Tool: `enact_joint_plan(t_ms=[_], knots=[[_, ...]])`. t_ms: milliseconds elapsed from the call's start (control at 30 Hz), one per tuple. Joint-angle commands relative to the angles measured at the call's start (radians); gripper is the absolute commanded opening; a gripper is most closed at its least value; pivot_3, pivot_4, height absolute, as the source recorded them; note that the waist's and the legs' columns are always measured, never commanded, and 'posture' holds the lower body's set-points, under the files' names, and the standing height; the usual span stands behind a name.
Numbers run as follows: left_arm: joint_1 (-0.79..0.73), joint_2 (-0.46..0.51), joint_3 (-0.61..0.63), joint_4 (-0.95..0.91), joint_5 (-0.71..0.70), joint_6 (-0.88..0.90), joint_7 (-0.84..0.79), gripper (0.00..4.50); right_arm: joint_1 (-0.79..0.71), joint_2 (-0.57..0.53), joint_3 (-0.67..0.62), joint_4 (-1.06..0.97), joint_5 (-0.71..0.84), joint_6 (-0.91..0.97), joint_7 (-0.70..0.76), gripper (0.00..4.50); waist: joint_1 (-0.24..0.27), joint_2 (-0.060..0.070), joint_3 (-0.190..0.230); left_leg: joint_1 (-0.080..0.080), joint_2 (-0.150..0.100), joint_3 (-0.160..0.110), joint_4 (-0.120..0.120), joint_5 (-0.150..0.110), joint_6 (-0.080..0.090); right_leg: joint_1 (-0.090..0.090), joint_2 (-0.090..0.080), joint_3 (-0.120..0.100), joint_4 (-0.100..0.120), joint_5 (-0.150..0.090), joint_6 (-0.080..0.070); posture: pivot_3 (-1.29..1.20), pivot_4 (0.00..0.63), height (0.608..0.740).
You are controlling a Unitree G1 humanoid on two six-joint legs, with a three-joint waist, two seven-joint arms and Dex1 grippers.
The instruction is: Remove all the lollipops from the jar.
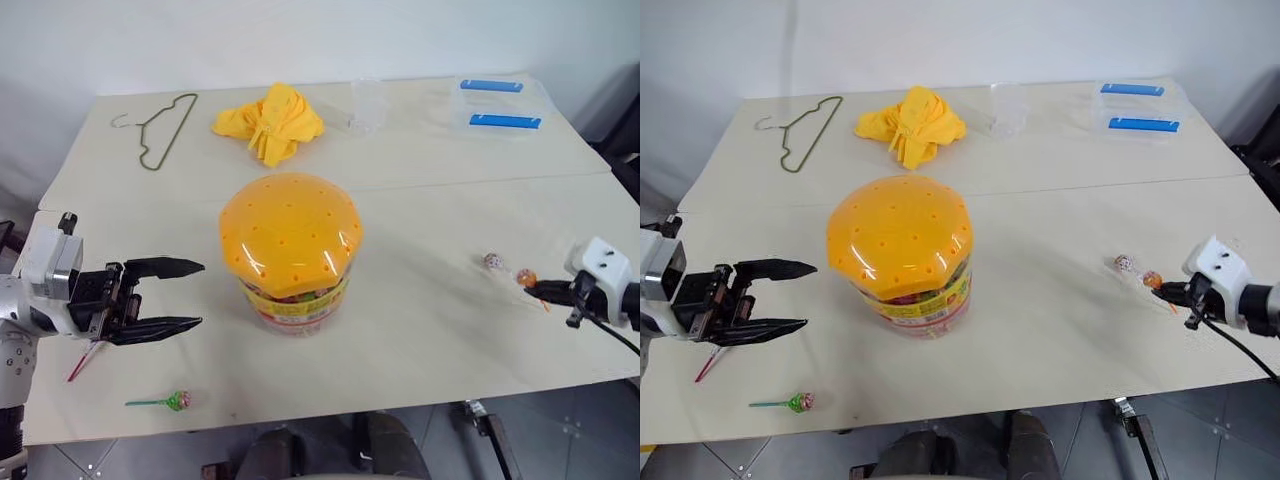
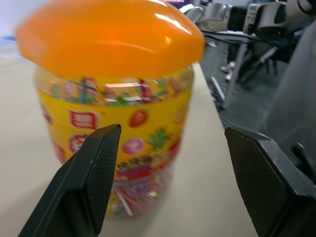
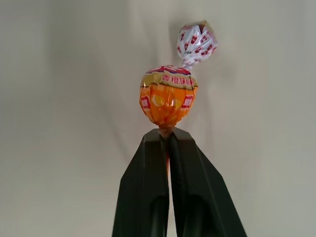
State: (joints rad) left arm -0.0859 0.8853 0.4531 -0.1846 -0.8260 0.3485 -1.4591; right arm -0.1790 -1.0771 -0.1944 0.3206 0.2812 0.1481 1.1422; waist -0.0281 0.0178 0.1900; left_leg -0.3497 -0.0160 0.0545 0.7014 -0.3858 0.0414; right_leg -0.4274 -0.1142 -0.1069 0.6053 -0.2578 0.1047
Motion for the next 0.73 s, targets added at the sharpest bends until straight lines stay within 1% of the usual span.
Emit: enact_joint_plan(t_ms=[33, 67, 133, 200, 267, 333, 400, 500, 533, 633, 733], knots=[[0.031, 0.035, 0.070, -0.003, -0.001, -0.012, -0.016, 3.56, -0.007, 0.005, -0.061, 0.012, 0.026, -0.042, 0.009, 1.35, 0.002, 0.000, 0.000, 0.000, 0.000, 0.000, 0.000, 0.000, 0.000, 0.000, 0.000, 0.000, 0.000, 0.000, 0.000, 0.00, 0.150, 0.740], [0.037, 0.037, 0.080, 0.005, 0.003, -0.013, -0.010, 3.56, -0.011, 0.008, -0.068, 0.019, 0.033, -0.050, 0.019, 1.77, 0.002, 0.000, 0.000, 0.000, 0.000, -0.001, 0.000, 0.000, 0.000, 0.000, 0.000, 0.000, 0.000, 0.000, 0.000, 0.00, 0.150, 0.740], [0.044, 0.036, 0.092, 0.007, 0.005, -0.007, 0.011, 3.56, -0.016, 0.012, -0.085, 0.019, 0.051, -0.071, 0.037, 2.40, 0.006, 0.000, 0.000, -0.001, 0.000, -0.002, 0.000, 0.000, 0.000, 0.000, 0.000, 0.001, -0.001, 0.000, 0.000, 0.00, 0.150, 0.740], [0.058, 0.038, 0.104, 0.007, 0.019, 0.016, 0.062, 3.56, -0.025, 0.034, -0.132, 0.016, 0.112, -0.128, 0.098, 3.06, 0.011, 0.000, 0.000, -0.001, -0.001, -0.004, 0.001, 0.000, 0.000, 0.001, -0.001, 0.002, -0.001, 0.000, 0.000, 0.00, 0.150, 0.740], [0.075, 0.042, 0.112, 0.012, 0.030, 0.021, 0.077, 3.56, -0.026, 0.061, -0.177, -0.001, 0.191, -0.163, 0.178, 3.80, 0.016, 0.000, 0.000, -0.002, 0.000, -0.005, 0.001, 0.000, 0.000, 0.001, -0.001, 0.003, -0.002, 0.000, 0.000, 0.00, 0.150, 0.740], [0.096, 0.046, 0.115, 0.036, 0.092, -0.008, 0.113, 3.56, -0.023, 0.102, -0.221, -0.046, 0.252, -0.202, 0.210, 4.47, 0.022, 0.000, 0.000, -0.002, 0.000, -0.005, 0.001, 0.000, 0.000, 0.001, -0.001, 0.002, -0.002, 0.000, 0.000, 0.00, 0.150, 0.740], [0.109, 0.048, 0.119, 0.059, 0.130, -0.043, 0.119, 3.56, -0.014, 0.134, -0.247, -0.106, 0.298, -0.206, 0.220, 4.47, 0.025, 0.000, 0.000, -0.002, 0.000, -0.005, 0.001, 0.000, 0.000, 0.001, 0.000, 0.002, -0.002, 0.000, 0.000, 0.00, 0.150, 0.740], [0.137, 0.039, 0.139, 0.127, 0.205, -0.120, 0.145, 3.56, 0.053, 0.142, -0.230, -0.334, 0.429, -0.076, 0.265, 4.47, 0.028, 0.000, 0.000, -0.002, 0.000, -0.005, 0.001, 0.000, 0.000, 0.001, -0.001, 0.002, -0.002, 0.000, 0.000, 0.00, 0.150, 0.740], [0.144, 0.032, 0.145, 0.149, 0.222, -0.145, 0.152, 3.56, 0.067, 0.152, -0.217, -0.397, 0.449, -0.066, 0.269, 4.47, 0.028, 0.000, 0.000, -0.002, 0.000, -0.005, 0.001, 0.000, 0.000, 0.001, -0.001, 0.002, -0.002, 0.000, -0.001, 0.00, 0.150, 0.740], [0.169, 0.002, 0.149, 0.178, 0.243, -0.193, 0.174, 3.56, 0.079, 0.208, -0.170, -0.506, 0.445, -0.089, 0.248, 4.47, 0.029, -0.001, -0.001, -0.002, 0.000, -0.007, 0.001, -0.001, 0.000, 0.001, -0.001, 0.002, -0.002, 0.000, -0.001, 0.00, 0.150, 0.740], [0.214, -0.037, 0.156, 0.140, 0.241, -0.199, 0.211, 3.56, 0.068, 0.274, -0.126, -0.546, 0.413, -0.132, 0.222, 4.47, 0.028, -0.002, -0.001, -0.001, 0.000, -0.007, 0.001, -0.001, 0.000, 0.002, -0.002, 0.002, -0.003, 0.001, -0.001, 0.00, 0.150, 0.740]])
